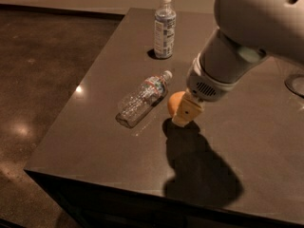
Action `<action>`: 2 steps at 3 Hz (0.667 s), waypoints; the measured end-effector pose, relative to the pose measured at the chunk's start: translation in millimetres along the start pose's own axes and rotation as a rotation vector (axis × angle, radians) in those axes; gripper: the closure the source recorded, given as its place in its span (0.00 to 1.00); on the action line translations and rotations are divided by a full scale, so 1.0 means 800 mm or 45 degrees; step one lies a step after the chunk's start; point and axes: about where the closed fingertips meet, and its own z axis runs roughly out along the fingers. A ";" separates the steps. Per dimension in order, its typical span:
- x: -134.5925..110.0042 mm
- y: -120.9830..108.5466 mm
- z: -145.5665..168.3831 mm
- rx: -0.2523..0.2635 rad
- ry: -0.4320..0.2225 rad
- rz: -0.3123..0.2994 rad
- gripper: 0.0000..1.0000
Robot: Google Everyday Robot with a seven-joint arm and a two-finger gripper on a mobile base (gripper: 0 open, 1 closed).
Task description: Move orange near water bottle
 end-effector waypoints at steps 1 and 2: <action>-0.010 -0.016 0.014 0.019 0.014 0.067 1.00; -0.009 -0.027 0.027 0.040 0.034 0.109 0.84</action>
Offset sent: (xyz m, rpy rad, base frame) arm 0.0426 -0.0051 -0.0268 -0.0254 0.0113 -0.1467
